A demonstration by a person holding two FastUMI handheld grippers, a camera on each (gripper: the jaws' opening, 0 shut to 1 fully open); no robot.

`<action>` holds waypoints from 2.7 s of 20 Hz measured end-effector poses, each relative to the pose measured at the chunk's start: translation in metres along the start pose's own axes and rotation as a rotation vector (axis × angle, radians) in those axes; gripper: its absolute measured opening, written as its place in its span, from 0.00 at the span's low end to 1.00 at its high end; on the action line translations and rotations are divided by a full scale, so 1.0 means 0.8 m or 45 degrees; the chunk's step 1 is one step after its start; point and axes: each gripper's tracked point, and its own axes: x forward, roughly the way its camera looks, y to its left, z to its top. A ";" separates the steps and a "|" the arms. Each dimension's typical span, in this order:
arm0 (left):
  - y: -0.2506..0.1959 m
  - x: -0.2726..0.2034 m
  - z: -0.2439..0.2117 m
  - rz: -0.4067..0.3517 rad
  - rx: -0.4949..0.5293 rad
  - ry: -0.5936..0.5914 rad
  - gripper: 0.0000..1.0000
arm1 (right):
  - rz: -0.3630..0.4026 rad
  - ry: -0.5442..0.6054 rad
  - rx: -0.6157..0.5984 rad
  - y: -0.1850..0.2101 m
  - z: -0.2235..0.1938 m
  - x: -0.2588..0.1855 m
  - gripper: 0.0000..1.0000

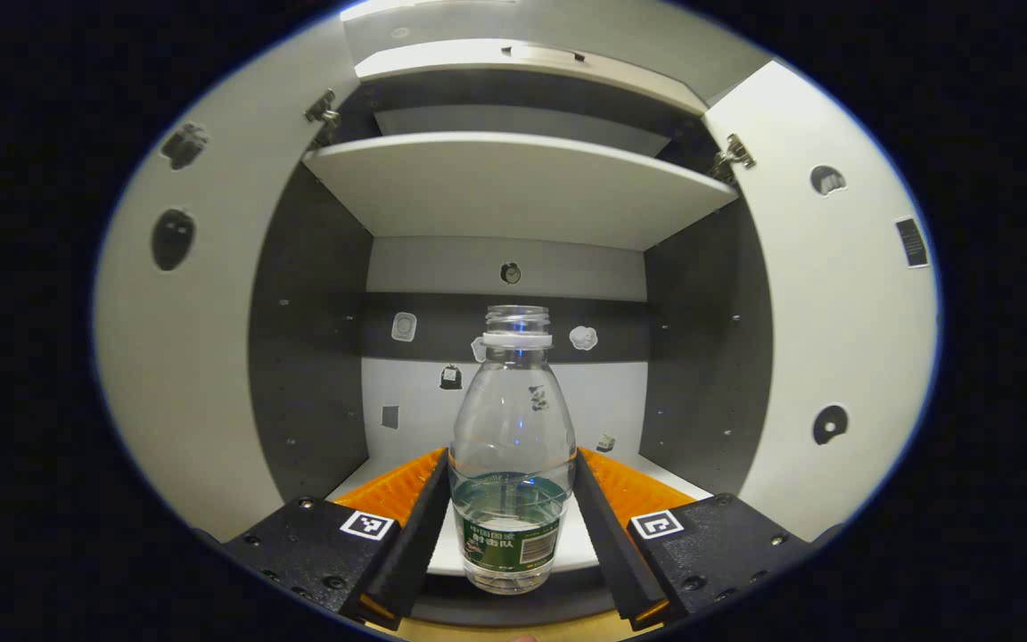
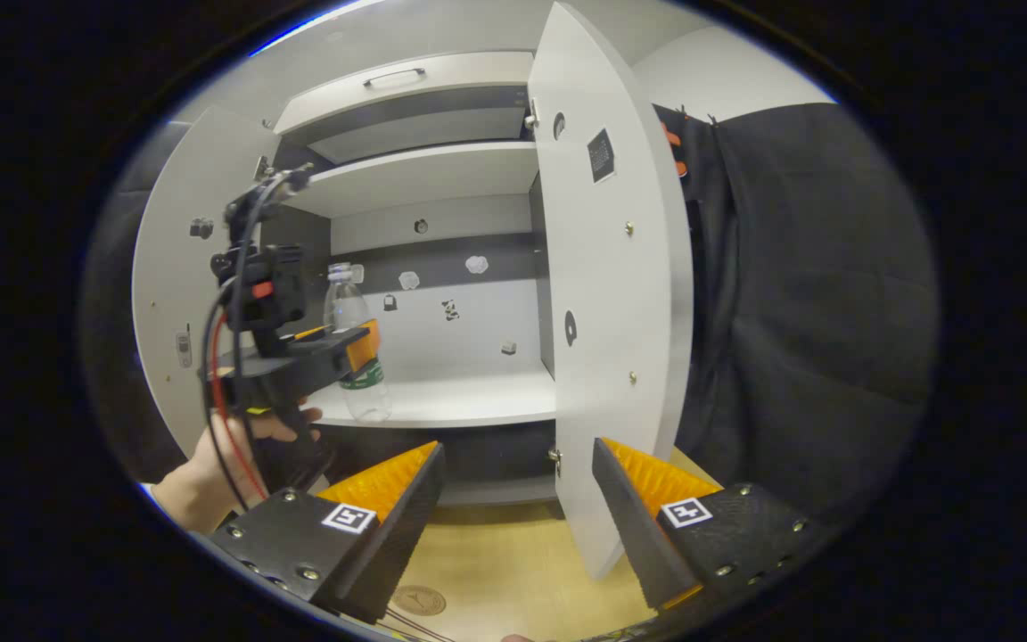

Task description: Grasp the bottle in the cabinet with the left hand and place it on the coaster, then close the right door with the right hand and the left door with the left hand.

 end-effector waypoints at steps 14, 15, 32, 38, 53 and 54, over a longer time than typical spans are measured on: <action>-0.033 -0.217 -0.244 0.003 0.095 0.196 0.82 | -0.031 0.170 0.011 -0.033 -0.096 -0.067 1.00; -0.033 -0.223 -0.266 0.010 0.093 0.230 0.82 | -0.037 0.199 0.004 -0.036 -0.107 -0.070 0.97; -0.016 -0.257 -0.415 0.099 0.018 0.497 0.82 | -0.058 0.371 -0.064 -0.043 -0.162 -0.084 0.98; -0.016 -0.265 -0.413 0.116 0.008 0.513 0.83 | -0.019 0.402 -0.047 -0.033 -0.177 -0.086 1.00; -0.011 -0.269 -0.401 0.121 0.042 0.532 0.87 | 0.046 0.428 -0.029 -0.023 -0.192 -0.078 1.00; -0.010 -0.269 -0.397 0.121 0.045 0.524 0.88 | 0.052 0.427 -0.024 -0.022 -0.191 -0.079 1.00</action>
